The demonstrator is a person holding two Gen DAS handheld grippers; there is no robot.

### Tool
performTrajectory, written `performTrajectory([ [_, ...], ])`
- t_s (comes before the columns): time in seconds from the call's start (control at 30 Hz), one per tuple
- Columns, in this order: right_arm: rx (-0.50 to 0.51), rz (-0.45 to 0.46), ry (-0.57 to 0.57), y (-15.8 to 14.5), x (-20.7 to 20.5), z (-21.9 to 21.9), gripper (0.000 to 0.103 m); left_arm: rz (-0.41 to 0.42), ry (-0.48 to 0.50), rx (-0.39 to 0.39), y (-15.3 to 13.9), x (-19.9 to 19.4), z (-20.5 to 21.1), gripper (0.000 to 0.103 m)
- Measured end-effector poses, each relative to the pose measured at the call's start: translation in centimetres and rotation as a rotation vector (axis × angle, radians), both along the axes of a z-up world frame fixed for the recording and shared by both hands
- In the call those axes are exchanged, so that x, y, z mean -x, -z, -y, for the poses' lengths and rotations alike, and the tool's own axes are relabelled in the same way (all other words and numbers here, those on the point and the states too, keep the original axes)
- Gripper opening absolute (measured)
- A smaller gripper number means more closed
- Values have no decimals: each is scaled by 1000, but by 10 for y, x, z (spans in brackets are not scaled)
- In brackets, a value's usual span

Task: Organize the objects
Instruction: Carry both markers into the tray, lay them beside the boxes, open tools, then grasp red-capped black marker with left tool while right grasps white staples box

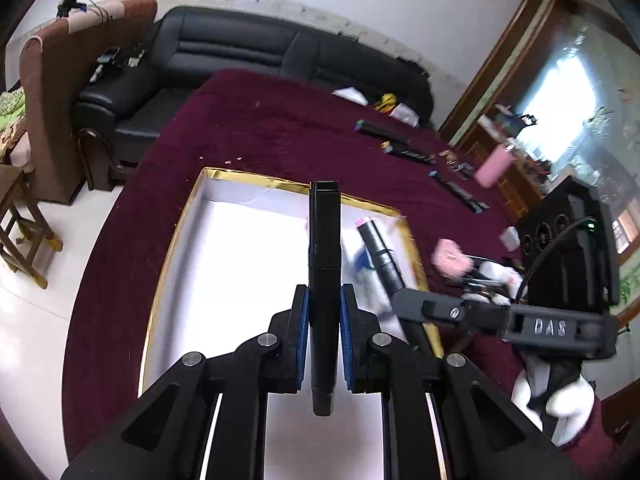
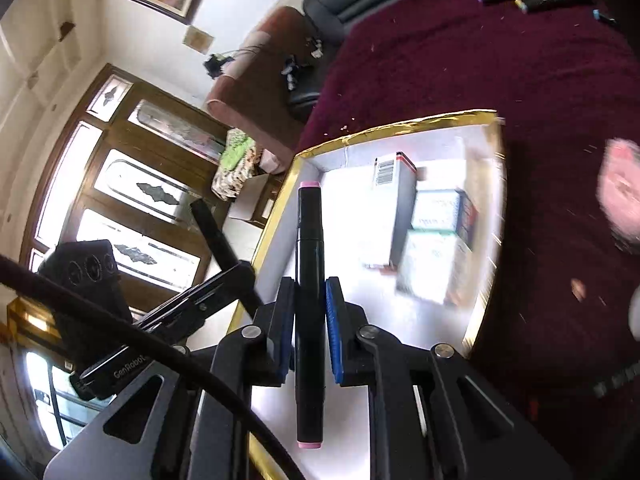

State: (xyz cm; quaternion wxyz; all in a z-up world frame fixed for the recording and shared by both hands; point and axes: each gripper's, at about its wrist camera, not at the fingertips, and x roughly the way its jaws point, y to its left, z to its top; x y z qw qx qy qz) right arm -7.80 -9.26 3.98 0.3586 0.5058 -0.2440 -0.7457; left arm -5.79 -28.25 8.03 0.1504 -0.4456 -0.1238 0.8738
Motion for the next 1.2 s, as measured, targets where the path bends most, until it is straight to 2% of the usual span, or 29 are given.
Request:
performTrajectory([
  [0.1, -34, 9, 12, 5, 17, 15, 13, 48, 2, 33, 14, 27, 1, 12],
  [0.27, -110, 7, 42, 11, 37, 27, 13, 107, -4, 23, 38, 47, 11, 12],
  [0.63, -192, 6, 66, 17, 43, 34, 14, 152, -34, 0, 52, 73, 17, 11],
  [0.73, -215, -2, 63, 16, 44, 36, 16, 153, -47, 6, 53, 74, 18, 12],
  [0.8, -229, -16, 66, 14, 44, 37, 25, 165, -69, 4, 54, 74, 22, 12],
  [0.97, -198, -74, 92, -12, 37, 22, 26, 161, -111, -20, 44, 64, 36, 12],
  [1.07, -190, -146, 105, -41, 22, 3, 34, 126, -118, -53, 26, 46, 39, 15],
  [1.1, -193, -176, 113, -51, 15, -5, 38, 112, -119, -56, 19, 38, 37, 18],
  [1.17, -207, -240, 135, -73, -1, -24, 42, 90, -121, -62, 9, 26, 30, 37],
  [1.2, -211, -278, 147, -84, -11, -34, 42, 72, -118, -70, 2, 17, 25, 40],
])
